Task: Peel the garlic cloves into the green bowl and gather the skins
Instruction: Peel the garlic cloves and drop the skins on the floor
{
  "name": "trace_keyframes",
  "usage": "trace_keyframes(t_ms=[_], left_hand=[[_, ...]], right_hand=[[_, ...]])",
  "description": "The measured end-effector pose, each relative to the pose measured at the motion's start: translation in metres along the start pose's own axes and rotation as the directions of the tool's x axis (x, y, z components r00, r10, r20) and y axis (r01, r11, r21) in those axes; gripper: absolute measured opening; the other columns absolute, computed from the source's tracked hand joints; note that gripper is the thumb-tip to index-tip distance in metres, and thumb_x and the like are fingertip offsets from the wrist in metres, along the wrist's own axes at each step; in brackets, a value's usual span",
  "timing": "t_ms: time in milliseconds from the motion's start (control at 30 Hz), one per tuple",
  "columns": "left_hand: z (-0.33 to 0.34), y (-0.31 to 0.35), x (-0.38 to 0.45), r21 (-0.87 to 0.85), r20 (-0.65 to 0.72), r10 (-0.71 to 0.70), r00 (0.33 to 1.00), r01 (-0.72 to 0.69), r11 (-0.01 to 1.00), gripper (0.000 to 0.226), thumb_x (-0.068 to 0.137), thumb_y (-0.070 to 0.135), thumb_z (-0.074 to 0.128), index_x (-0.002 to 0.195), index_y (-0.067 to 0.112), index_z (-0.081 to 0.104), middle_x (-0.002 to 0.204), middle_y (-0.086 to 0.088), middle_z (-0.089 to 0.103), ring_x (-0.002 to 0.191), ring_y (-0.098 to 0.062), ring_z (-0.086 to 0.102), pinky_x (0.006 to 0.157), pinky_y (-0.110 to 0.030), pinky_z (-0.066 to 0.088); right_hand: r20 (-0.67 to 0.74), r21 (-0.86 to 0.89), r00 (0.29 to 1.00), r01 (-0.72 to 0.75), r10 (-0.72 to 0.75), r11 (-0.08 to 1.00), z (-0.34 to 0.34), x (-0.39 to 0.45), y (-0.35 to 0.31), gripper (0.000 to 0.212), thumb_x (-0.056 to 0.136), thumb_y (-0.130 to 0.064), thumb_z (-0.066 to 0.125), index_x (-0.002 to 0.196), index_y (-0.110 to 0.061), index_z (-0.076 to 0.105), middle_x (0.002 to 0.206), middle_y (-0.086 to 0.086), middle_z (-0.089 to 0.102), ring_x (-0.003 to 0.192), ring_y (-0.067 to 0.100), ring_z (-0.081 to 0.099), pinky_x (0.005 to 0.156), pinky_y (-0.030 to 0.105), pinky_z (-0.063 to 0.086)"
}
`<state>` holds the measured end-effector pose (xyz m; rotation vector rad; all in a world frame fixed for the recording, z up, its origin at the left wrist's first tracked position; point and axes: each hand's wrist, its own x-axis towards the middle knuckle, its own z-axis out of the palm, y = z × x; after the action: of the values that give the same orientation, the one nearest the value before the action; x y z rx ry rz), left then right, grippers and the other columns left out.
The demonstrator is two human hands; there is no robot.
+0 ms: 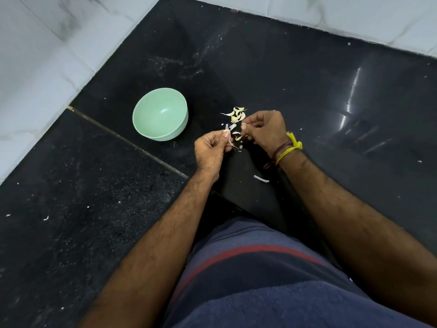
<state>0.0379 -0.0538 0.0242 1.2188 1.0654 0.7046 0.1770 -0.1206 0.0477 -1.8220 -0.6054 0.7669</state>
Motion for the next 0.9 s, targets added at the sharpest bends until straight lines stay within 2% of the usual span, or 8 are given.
trace_keyframes(t_ms=[100, 167, 267, 333, 433, 667, 767, 900], left_hand=[[0.000, 0.001, 0.000, -0.017, 0.019, -0.019, 1.000, 0.020, 1.000, 0.014, 0.095, -0.001, 0.064, 0.108, -0.004, 0.070, 0.078, -0.005, 0.071, 0.066, -0.005, 0.066, 0.068, -0.018, 0.056], [0.001, 0.001, 0.000, -0.024, 0.037, -0.034, 0.999, 0.035, 0.999, 0.019, 0.095, -0.004, 0.062, 0.113, -0.006, 0.068, 0.084, -0.007, 0.072, 0.072, -0.007, 0.067, 0.072, -0.018, 0.058], [0.001, 0.002, -0.001, -0.027, 0.067, -0.040, 0.997, 0.042, 0.999, 0.021, 0.093, -0.005, 0.065, 0.114, -0.006, 0.068, 0.086, -0.007, 0.073, 0.076, -0.009, 0.069, 0.072, -0.020, 0.058], [0.000, 0.003, 0.000, -0.023, 0.085, -0.028, 0.996, 0.030, 0.999, 0.021, 0.092, -0.005, 0.067, 0.112, -0.006, 0.069, 0.085, -0.007, 0.075, 0.076, -0.008, 0.070, 0.071, -0.020, 0.058], [0.000, 0.004, 0.000, -0.007, 0.094, -0.018, 0.995, 0.019, 1.000, 0.017, 0.090, -0.005, 0.069, 0.108, -0.006, 0.070, 0.081, -0.005, 0.076, 0.075, -0.009, 0.073, 0.070, -0.020, 0.058], [0.001, 0.001, -0.004, 0.050, 0.066, 0.020, 0.998, -0.024, 0.998, 0.016, 0.090, 0.000, 0.072, 0.105, -0.007, 0.072, 0.090, -0.020, 0.076, 0.079, -0.018, 0.075, 0.073, -0.025, 0.061], [0.000, 0.002, -0.004, 0.070, 0.040, 0.032, 0.999, -0.035, 0.997, 0.011, 0.089, 0.002, 0.074, 0.099, -0.004, 0.074, 0.087, -0.018, 0.076, 0.076, -0.018, 0.075, 0.073, -0.026, 0.061], [-0.001, -0.004, -0.005, 0.121, -0.055, 0.053, 0.997, -0.046, 0.992, 0.007, 0.084, 0.013, 0.082, 0.086, 0.008, 0.076, 0.077, -0.010, 0.077, 0.072, -0.022, 0.075, 0.075, -0.037, 0.064]], right_hand=[[-0.034, -0.206, 0.995, 0.084, -0.093, 0.975, 0.003, 0.006, -0.001, 0.008, 0.081, -0.013, 0.077, 0.087, -0.017, 0.074, 0.073, 0.000, 0.072, 0.069, 0.008, 0.068, 0.072, 0.022, 0.054], [0.001, -0.325, 0.994, 0.105, -0.111, 0.940, 0.004, 0.008, -0.004, 0.018, 0.080, -0.016, 0.079, 0.097, -0.021, 0.076, 0.091, -0.002, 0.074, 0.087, 0.012, 0.069, 0.087, 0.015, 0.039], [0.002, -0.424, 0.986, 0.154, -0.169, 0.892, 0.007, 0.004, -0.010, 0.025, 0.082, -0.022, 0.077, 0.107, -0.021, 0.076, 0.110, -0.002, 0.072, 0.101, 0.015, 0.065, 0.087, 0.015, 0.024], [0.002, -0.343, 0.981, 0.185, -0.196, 0.921, 0.009, -0.003, -0.012, 0.018, 0.084, -0.023, 0.075, 0.100, -0.017, 0.078, 0.101, -0.001, 0.075, 0.095, 0.014, 0.067, 0.089, 0.016, 0.040], [0.084, -0.163, 0.986, 0.153, -0.141, 0.975, 0.014, -0.011, -0.005, 0.012, 0.083, -0.020, 0.077, 0.094, -0.015, 0.079, 0.086, -0.002, 0.076, 0.084, 0.011, 0.071, 0.083, 0.035, 0.059], [0.082, -0.060, 0.996, 0.050, -0.045, 0.997, 0.018, -0.009, 0.003, 0.014, 0.075, -0.011, 0.083, 0.076, -0.023, 0.076, 0.077, 0.000, 0.075, 0.077, 0.017, 0.074, 0.079, 0.043, 0.061], [0.028, -0.101, 0.998, 0.059, -0.056, 0.993, 0.022, -0.013, 0.002, 0.022, 0.075, -0.010, 0.083, 0.067, -0.028, 0.072, 0.068, -0.007, 0.072, 0.068, 0.008, 0.071, 0.075, 0.034, 0.062], [-0.068, -0.141, 0.994, 0.079, -0.090, 0.987, 0.028, -0.021, 0.001, 0.007, 0.075, -0.013, 0.081, 0.075, -0.019, 0.077, 0.065, -0.012, 0.069, 0.066, 0.003, 0.068, 0.073, 0.027, 0.060]])
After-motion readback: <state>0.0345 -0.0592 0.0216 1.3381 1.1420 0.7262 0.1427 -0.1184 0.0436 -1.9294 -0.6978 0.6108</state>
